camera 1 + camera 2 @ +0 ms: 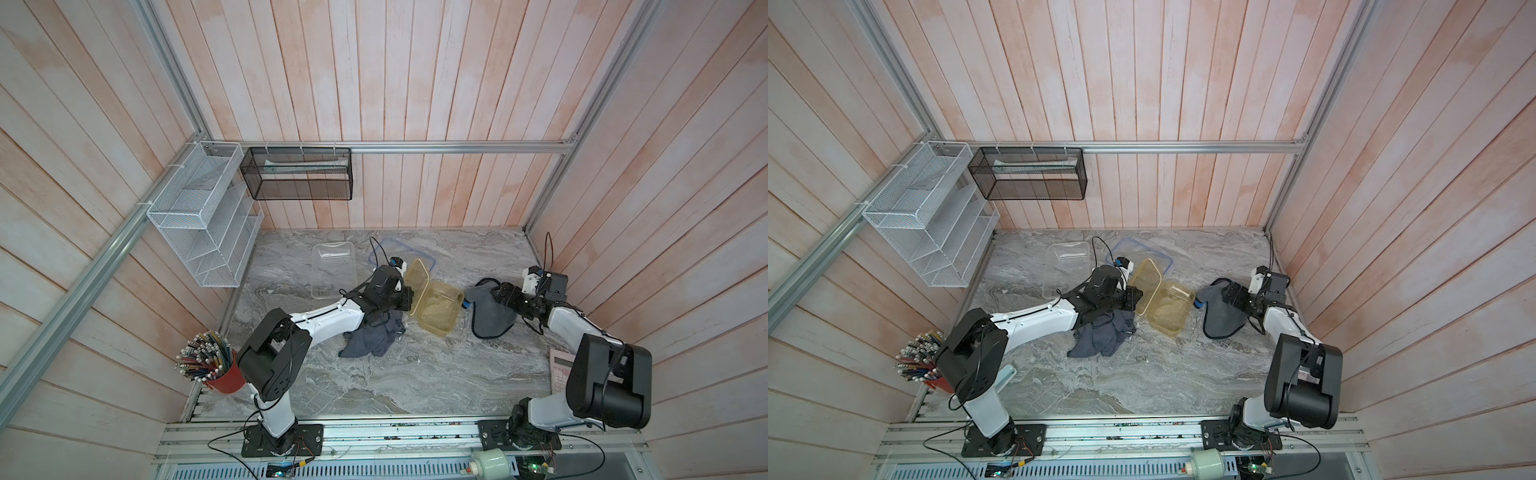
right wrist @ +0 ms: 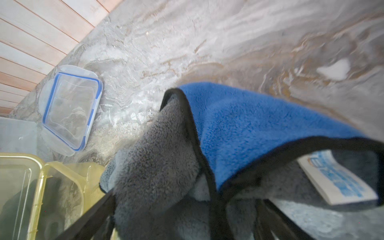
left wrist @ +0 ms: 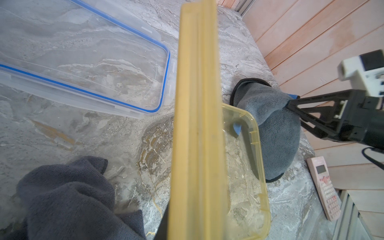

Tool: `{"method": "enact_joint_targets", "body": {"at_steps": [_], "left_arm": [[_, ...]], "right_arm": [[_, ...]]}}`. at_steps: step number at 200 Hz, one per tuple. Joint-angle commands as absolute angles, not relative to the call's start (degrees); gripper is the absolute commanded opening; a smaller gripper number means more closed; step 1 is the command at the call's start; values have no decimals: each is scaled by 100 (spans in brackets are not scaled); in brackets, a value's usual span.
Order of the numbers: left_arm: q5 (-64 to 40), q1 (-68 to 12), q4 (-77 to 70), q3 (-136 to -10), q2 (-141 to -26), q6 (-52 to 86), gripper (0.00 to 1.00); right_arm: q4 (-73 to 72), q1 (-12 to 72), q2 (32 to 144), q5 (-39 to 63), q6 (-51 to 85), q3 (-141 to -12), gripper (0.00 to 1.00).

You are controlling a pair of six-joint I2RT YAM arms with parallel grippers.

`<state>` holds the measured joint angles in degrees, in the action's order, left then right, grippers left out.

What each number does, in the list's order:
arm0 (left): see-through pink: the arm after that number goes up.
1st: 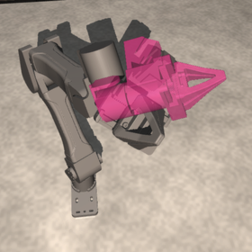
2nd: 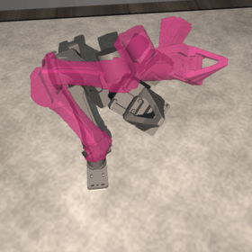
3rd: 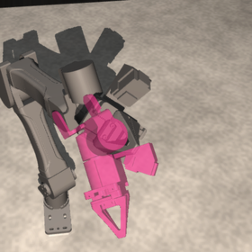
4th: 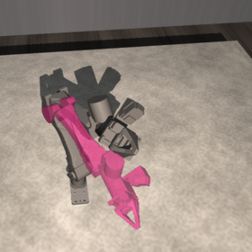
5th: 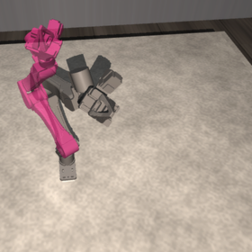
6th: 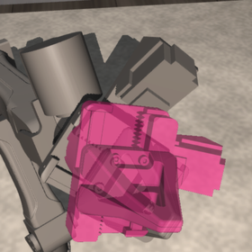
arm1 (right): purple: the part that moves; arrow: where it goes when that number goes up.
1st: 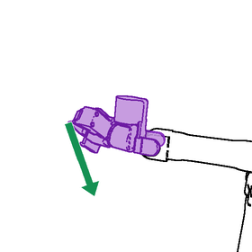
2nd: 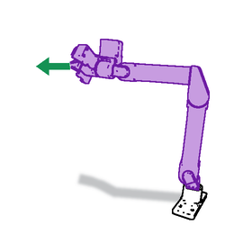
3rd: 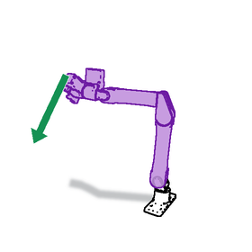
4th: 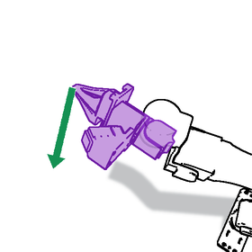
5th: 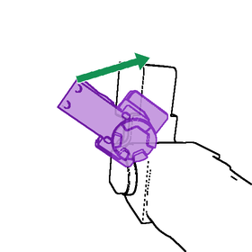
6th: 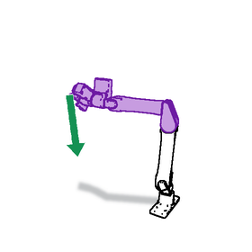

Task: Wipe the insides of the lunch boxes
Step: Place the cleaning item at the center of the board.

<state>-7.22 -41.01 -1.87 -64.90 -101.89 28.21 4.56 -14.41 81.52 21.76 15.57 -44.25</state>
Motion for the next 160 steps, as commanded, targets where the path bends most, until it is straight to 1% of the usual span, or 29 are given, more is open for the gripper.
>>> {"method": "enact_joint_targets", "body": {"at_steps": [1,26,48,120,160], "left_arm": [[-738,-4044,-412,-6425,-10116,2890,0],[-759,-4017,-476,-6427,-10121,2933,0],[-860,-3984,-539,-6434,-10154,3010,0],[-1010,-3975,-613,-6529,-10256,3029,0],[-1042,-3980,-625,-6553,-10282,3039,0]], "right_arm": [[281,-1485,7595,1746,1375,-4387,98],[197,-1482,7171,1552,1312,-4340,99],[106,-1483,6985,1622,1291,-4304,98],[-223,-1485,6879,2936,1415,-4331,98],[-251,-1485,6728,3292,1643,-4526,98]]}}
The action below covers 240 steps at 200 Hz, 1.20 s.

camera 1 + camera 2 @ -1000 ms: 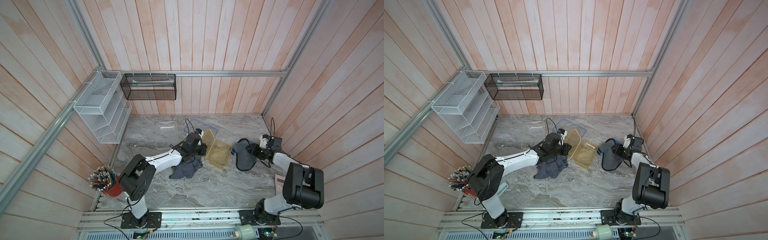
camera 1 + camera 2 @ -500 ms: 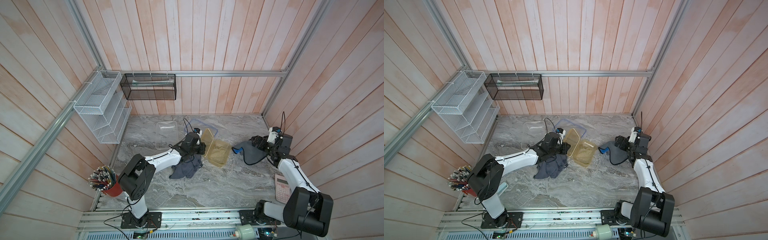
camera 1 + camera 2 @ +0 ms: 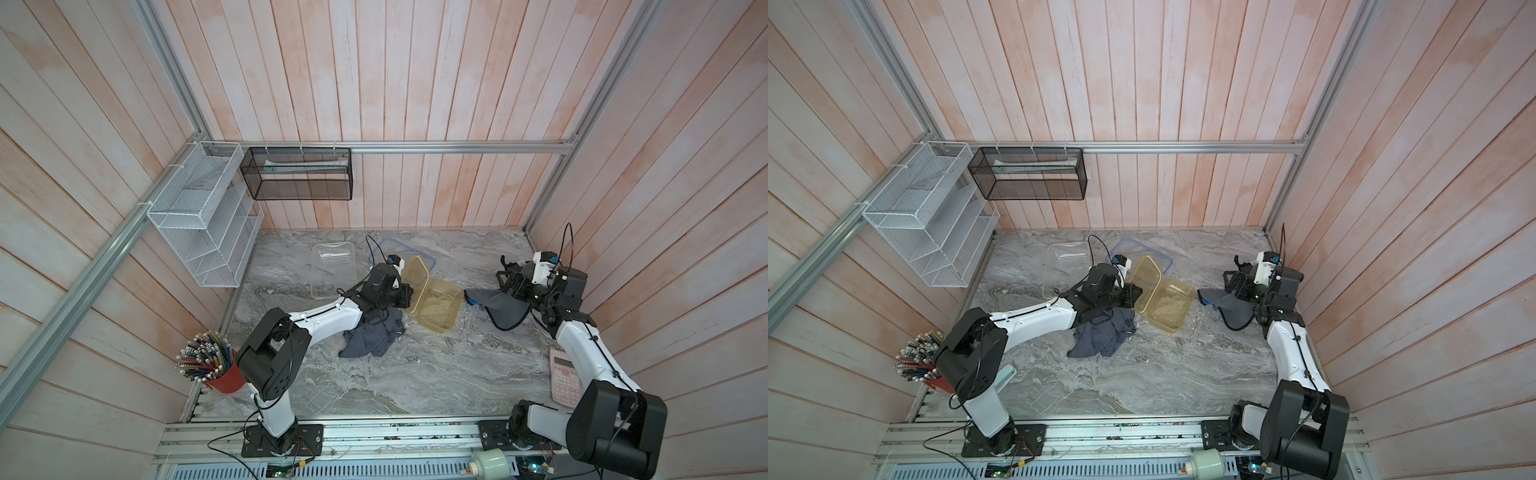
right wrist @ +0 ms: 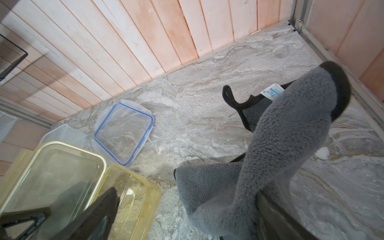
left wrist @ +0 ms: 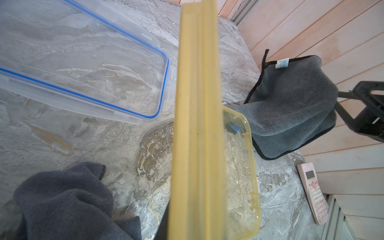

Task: Wipe the insides of the lunch boxes
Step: Place the cleaning item at the center of the board.

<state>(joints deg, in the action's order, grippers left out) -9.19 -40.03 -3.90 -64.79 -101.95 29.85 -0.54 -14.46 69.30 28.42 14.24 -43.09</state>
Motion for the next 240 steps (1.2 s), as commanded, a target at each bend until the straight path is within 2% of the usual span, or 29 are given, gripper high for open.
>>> {"method": "enact_joint_targets", "body": {"at_steps": [1,84,122,139,155,164,194,212,227,240], "left_arm": [[-1044,-3981,-629,-6555,-10278,3040,0],[-1094,-3977,-666,-6497,-10274,3032,0],[-1107,-3974,-762,-6461,-10274,3014,0],[-1107,-3939,-821,-6486,-10311,3103,0],[-1192,-3903,-952,-6526,-10371,3231,0],[-1208,-3898,-944,-6597,-10425,3250,0],[-1162,-3902,-790,-6931,-10630,3263,0],[-1165,-3902,-734,-7074,-10750,3278,0],[-1168,-3902,-677,-7192,-10860,3270,0],[-1139,-3902,-694,-7224,-10928,3295,0]], "right_arm": [[-249,-1485,6730,3298,1648,-4535,98],[-391,-1487,6726,3891,2381,-5033,98],[-631,-1519,6767,4066,1986,-4824,98],[-794,-1451,6695,3665,1272,-4573,98],[-898,-929,6544,1908,146,-4211,99],[-1350,-748,6448,1472,-137,-3847,98],[-3065,-970,6266,2112,560,-2832,98],[-3532,-984,6305,2396,649,-2567,98],[-3337,-981,6339,2281,320,-2550,99],[-3725,-977,6329,1986,215,-2261,98]]}}
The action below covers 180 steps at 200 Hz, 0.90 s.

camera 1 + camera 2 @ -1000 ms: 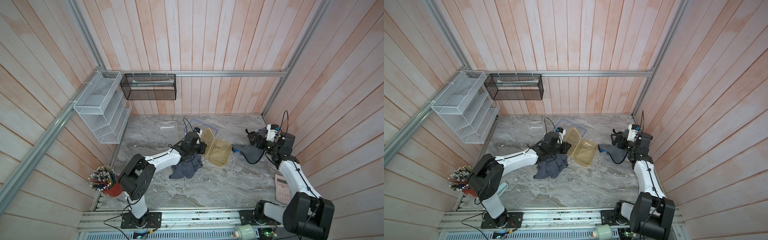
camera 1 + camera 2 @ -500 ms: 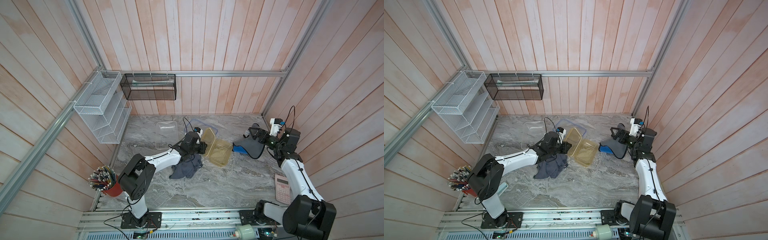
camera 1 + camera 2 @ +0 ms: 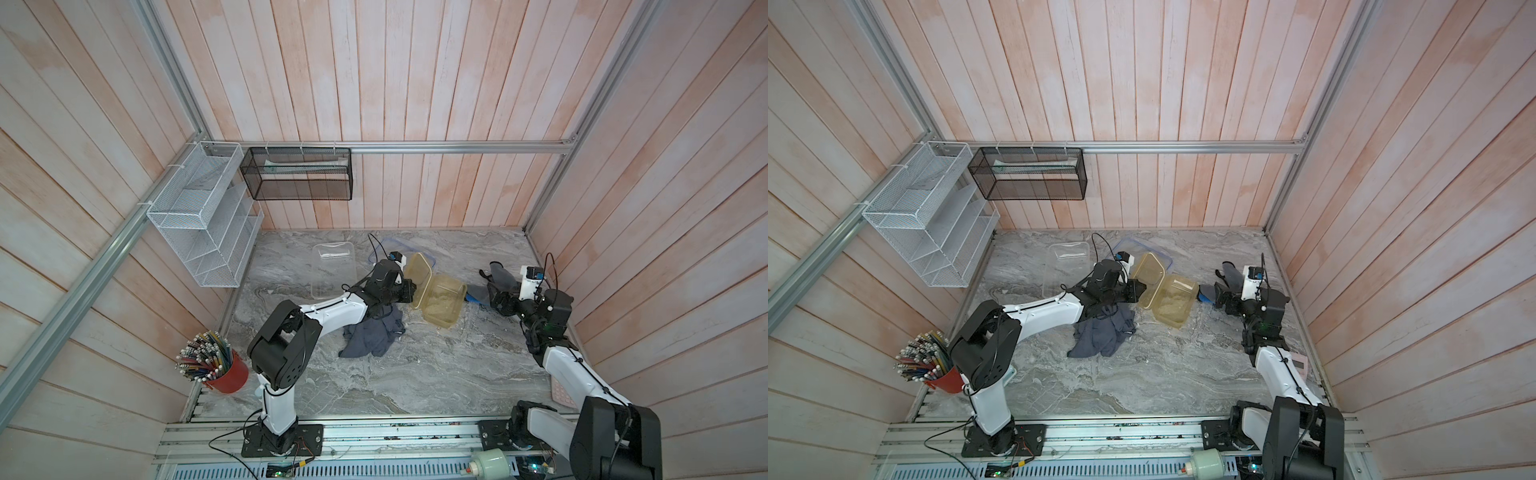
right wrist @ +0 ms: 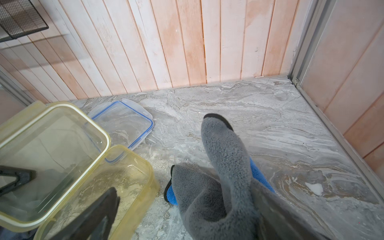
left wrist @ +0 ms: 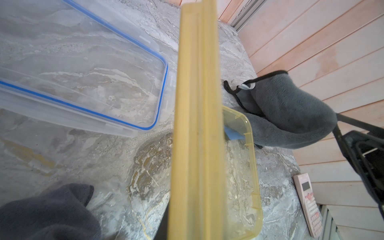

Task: Wipe the insides of the lunch boxes
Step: Place the cleaning item at the center of the board.

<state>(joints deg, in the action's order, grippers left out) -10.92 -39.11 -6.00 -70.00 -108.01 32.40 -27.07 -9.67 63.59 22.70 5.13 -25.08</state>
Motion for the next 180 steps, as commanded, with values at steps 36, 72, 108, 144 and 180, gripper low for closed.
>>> {"method": "enact_joint_targets", "body": {"at_steps": [36,72,108,144,180], "left_arm": [[-1030,-3902,-815,-7310,-11059,3457,1],[-1099,-3914,-760,-7610,-11305,3507,1],[-1005,-3913,-757,-7652,-11426,3555,1],[-803,-3946,-905,-7598,-11433,3511,2],[-700,-3978,-837,-7648,-11500,3420,2]], "right_arm": [[-5106,-961,6429,1168,86,-1403,98],[-5497,-742,6864,1060,1,-1300,98],[-6517,-746,7427,677,212,-934,98],[-7161,-745,7800,568,464,-792,98],[-7729,-621,8913,528,463,-1152,98]]}}
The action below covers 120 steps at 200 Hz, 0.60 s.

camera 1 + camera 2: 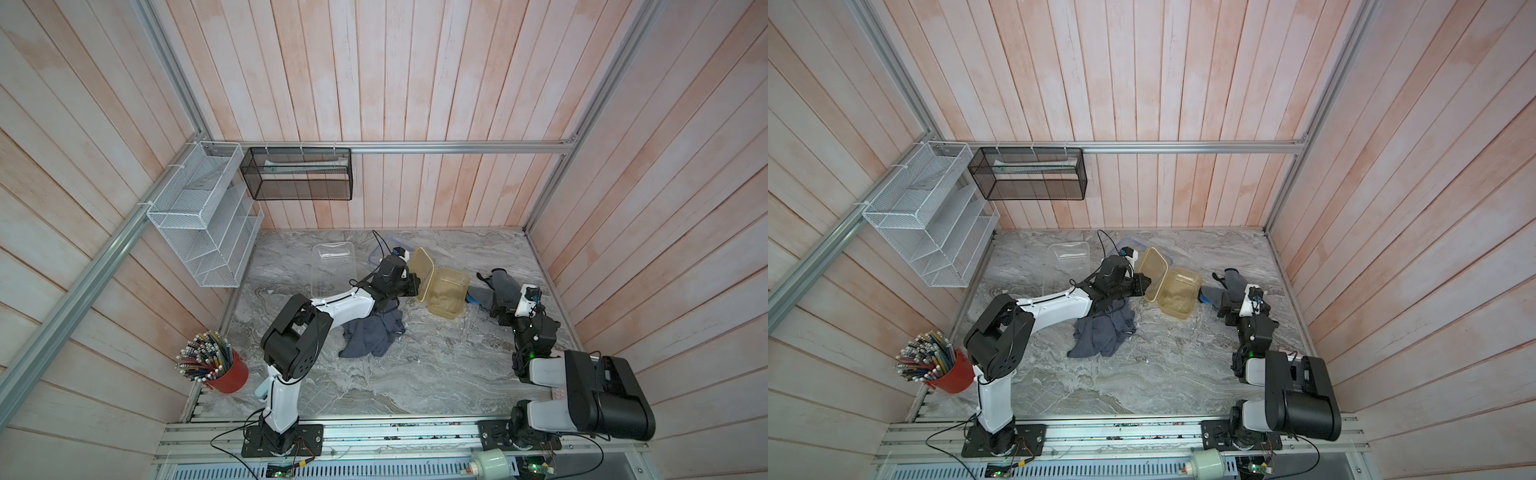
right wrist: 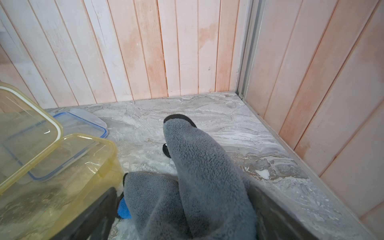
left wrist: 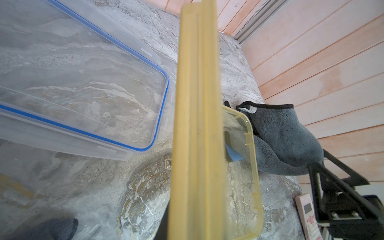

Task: Wipe the insides of the lunch boxes
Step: Place the cleaning item at the center of the board.

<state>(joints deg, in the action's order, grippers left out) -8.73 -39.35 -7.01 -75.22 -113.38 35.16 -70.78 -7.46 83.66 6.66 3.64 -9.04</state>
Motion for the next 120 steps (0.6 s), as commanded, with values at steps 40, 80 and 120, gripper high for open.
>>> {"method": "enact_joint_targets", "body": {"at_steps": [40,80,120], "left_arm": [[-633,-4040,-850,-7740,-11618,3327,3],[-659,-4086,-940,-7787,-11628,3192,7],[-515,-4095,-905,-7704,-11529,3168,11]], "right_arm": [[-6869,-382,8714,261,184,-1427,99],[-6800,-386,8692,276,176,-1444,98],[-6787,-386,8694,276,176,-1442,99]]}}
